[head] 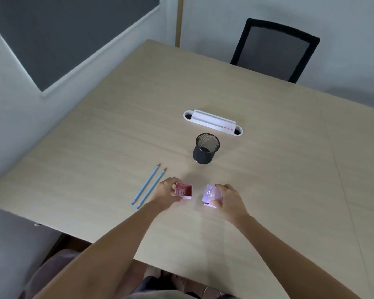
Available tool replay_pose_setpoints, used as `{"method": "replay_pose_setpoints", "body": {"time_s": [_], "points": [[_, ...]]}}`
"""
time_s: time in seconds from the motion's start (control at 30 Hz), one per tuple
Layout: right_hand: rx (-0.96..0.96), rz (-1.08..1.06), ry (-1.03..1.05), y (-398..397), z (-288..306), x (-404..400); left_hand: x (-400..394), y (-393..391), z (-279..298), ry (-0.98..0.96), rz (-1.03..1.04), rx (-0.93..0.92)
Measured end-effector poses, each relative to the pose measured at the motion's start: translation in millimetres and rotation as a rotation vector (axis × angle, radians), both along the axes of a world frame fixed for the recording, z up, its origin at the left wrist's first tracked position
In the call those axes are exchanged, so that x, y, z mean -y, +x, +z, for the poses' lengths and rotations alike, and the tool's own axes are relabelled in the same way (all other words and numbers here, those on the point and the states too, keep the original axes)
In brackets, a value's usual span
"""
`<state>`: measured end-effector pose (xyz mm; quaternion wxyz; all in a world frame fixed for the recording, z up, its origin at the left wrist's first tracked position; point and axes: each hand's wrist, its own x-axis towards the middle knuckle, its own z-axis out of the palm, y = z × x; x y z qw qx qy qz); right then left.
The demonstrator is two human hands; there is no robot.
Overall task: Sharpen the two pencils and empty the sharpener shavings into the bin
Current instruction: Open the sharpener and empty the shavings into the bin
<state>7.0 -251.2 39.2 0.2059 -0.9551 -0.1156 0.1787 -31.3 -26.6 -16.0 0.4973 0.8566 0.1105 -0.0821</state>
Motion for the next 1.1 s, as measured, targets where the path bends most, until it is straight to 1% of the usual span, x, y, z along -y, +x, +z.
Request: {"method": "replay_pose_setpoints", "body": {"time_s": [0.1,0.17,0.27,0.33,0.43,0.53,0.67,0.73,0.83,0.9,0.97,1.07,1.1], "points": [[0.030,0.008,-0.064,-5,-2,-4,-30,-21,11,-0.013,0.132,0.034],[0.124,0.032,-0.079,-7,3,-17,-53,-40,18,-0.013,0.242,0.065],[0.330,0.221,0.001,-4,16,-68,-90,-80,26,0.039,0.405,0.106],[0.373,0.361,0.052,-6,21,-120,-115,-112,29,0.059,0.525,0.120],[0.351,0.608,0.076,-21,16,-204,-147,-166,30,0.079,0.754,0.109],[0.263,0.824,0.061,-53,-6,-275,-168,-223,22,0.098,0.971,0.100],[0.168,1.072,-0.021,-100,-46,-344,-182,-290,-3,0.081,1.217,-0.020],[0.140,1.145,-0.065,-117,-67,-370,-187,-316,-22,0.030,1.307,-0.089],[0.121,1.161,-0.150,-133,-93,-397,-196,-342,-53,-0.099,1.450,-0.216],[0.192,1.164,-0.218,-138,-106,-404,-206,-354,-76,-0.259,1.566,-0.341],[0.302,1.160,-0.214,-141,-111,-403,-216,-363,-96,-0.515,1.658,-0.389],[0.397,1.146,-0.158,-141,-117,-400,-235,-367,-113,-0.952,1.826,-0.277],[0.415,1.143,-0.147,-140,-118,-399,-242,-367,-117,-1.072,1.847,-0.278]]}}
